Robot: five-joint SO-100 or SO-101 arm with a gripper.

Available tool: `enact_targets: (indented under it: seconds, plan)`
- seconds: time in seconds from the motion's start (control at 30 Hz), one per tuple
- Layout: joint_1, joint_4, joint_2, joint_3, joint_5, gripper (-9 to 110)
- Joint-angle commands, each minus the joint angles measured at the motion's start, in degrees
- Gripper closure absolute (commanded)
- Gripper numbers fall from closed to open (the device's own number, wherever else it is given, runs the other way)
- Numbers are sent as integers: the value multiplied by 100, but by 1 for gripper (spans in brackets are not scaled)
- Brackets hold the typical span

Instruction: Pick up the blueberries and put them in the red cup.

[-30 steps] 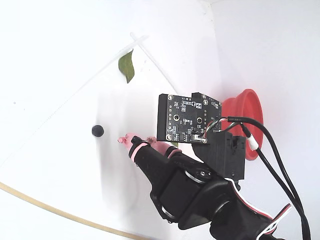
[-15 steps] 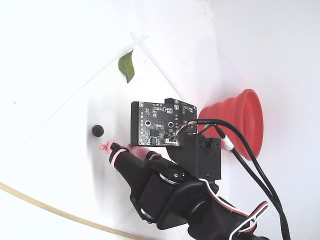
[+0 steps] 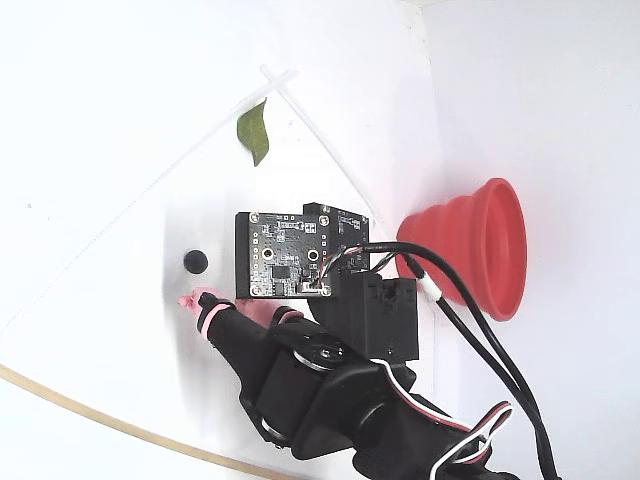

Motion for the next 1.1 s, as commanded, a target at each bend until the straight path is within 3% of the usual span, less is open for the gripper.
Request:
enact_targets:
  seconds: [0.0, 1.07]
  plan:
    - [-35, -211, 18, -360, -35, 84]
    - [-132, -888, -1046, -1081, 9, 84]
